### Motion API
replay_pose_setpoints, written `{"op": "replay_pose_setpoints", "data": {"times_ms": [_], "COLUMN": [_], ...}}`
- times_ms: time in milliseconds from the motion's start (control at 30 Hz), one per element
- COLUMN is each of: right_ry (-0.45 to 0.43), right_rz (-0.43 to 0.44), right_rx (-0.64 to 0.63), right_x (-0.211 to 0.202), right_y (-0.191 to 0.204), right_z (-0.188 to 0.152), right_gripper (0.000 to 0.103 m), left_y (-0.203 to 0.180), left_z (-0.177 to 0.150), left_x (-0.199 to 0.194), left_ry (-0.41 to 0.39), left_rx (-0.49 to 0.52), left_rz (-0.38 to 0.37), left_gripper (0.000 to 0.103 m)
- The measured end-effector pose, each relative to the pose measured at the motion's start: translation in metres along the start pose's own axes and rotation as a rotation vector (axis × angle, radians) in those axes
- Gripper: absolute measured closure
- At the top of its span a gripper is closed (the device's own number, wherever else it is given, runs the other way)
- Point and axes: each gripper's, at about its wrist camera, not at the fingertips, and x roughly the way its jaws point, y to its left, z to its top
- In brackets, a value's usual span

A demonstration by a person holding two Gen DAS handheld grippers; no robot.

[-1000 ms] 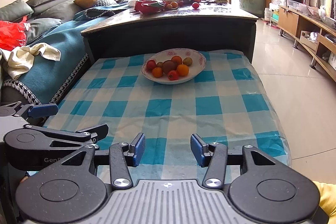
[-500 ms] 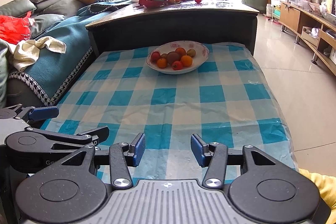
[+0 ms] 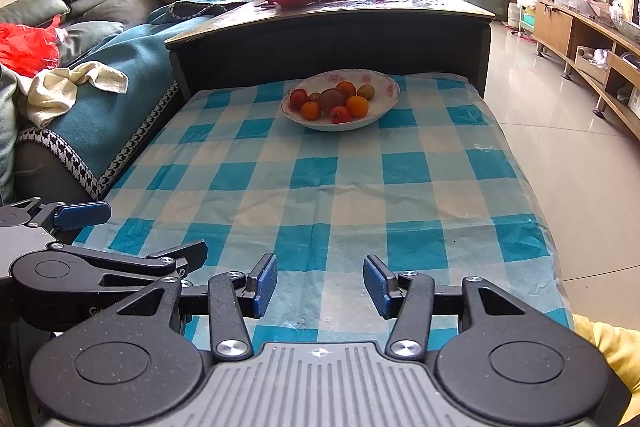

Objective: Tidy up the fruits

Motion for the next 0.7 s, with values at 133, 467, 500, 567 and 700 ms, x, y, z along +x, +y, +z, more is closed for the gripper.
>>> {"op": "replay_pose_setpoints", "data": {"times_ms": [133, 467, 500, 567, 700], "right_ry": [0.003, 0.008, 0.009, 0.009, 0.011], "right_rz": [0.000, 0.000, 0.000, -0.001, -0.001], "right_rx": [0.001, 0.002, 0.002, 0.003, 0.004], "right_x": [0.0011, 0.0027, 0.0027, 0.0039, 0.0056], "right_y": [0.0000, 0.0000, 0.0000, -0.0002, -0.0008], "right_z": [0.0001, -0.0001, -0.0002, -0.0012, -0.0028], "right_gripper": [0.059, 0.058, 0.058, 0.058, 0.058], "left_y": [0.0003, -0.0001, -0.0002, -0.0001, -0.0002], "left_z": [-0.0007, -0.0012, -0.0013, -0.0012, -0.0023], "left_x": [0.0016, 0.0025, 0.0026, 0.0027, 0.0040], "left_ry": [0.005, 0.008, 0.008, 0.008, 0.010], "left_rx": [-0.001, 0.000, 0.001, 0.001, 0.002], "left_rz": [0.001, 0.001, 0.001, 0.002, 0.002], "left_gripper": [0.000, 0.000, 0.000, 0.000, 0.000]}}
